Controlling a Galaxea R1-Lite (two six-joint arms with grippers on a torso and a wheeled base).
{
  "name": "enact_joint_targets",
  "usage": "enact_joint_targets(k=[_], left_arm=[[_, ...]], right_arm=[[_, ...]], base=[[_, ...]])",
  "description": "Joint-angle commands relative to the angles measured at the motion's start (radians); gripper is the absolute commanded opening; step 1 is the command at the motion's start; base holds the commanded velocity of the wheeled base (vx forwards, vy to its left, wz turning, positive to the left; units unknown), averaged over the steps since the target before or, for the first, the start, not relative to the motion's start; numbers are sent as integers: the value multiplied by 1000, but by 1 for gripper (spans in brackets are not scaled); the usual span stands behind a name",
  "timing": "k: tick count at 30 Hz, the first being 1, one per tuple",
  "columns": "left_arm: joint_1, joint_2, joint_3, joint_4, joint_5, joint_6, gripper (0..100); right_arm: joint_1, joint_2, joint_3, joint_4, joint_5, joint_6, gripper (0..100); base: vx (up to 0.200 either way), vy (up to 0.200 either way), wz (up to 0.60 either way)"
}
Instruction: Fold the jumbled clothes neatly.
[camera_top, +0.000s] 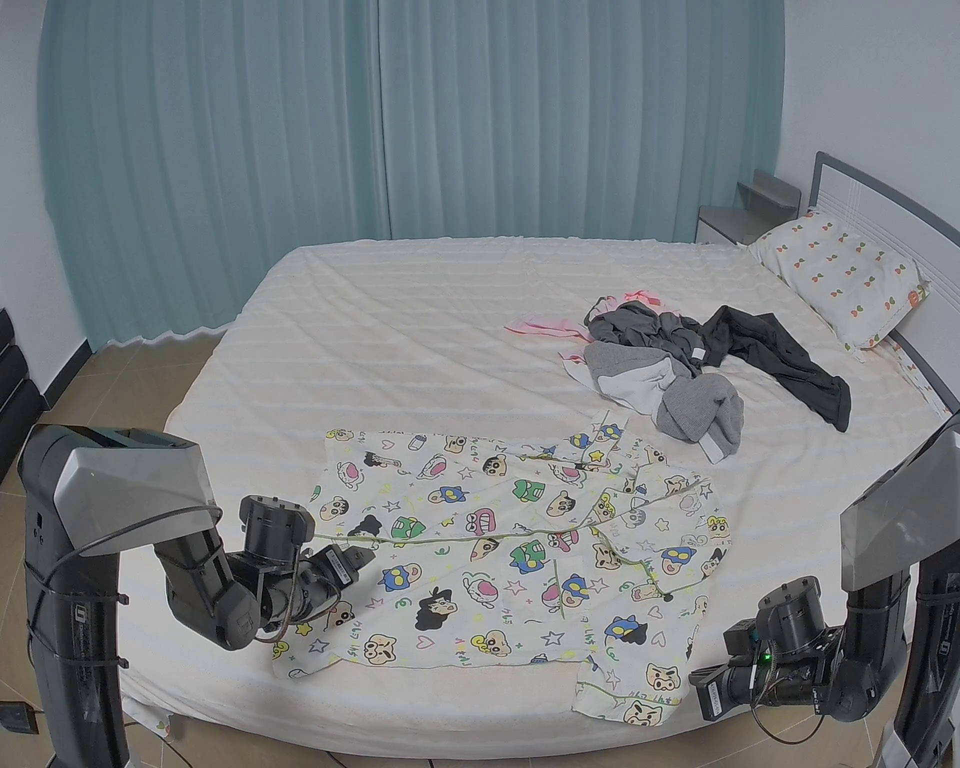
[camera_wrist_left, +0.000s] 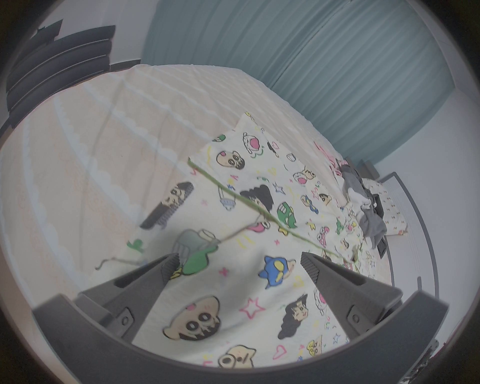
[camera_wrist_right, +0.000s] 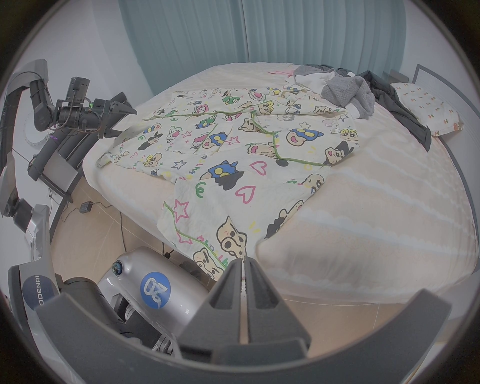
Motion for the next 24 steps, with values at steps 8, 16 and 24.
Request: enact_joint_targets(k=[8, 16, 24], left_arm=[[-137, -43, 66, -6, 7, -30, 100], [-177, -35, 78, -8, 7, -40, 100], [-215, -34, 83, -11, 39, -43, 100]], right_arm=[[1, 3, 18, 0, 0, 0, 0], [1, 5, 18, 0, 0, 0, 0], [7, 5, 18, 0, 0, 0, 0]], base=[[0, 0, 0], [0, 0, 0], [0, 0, 0]])
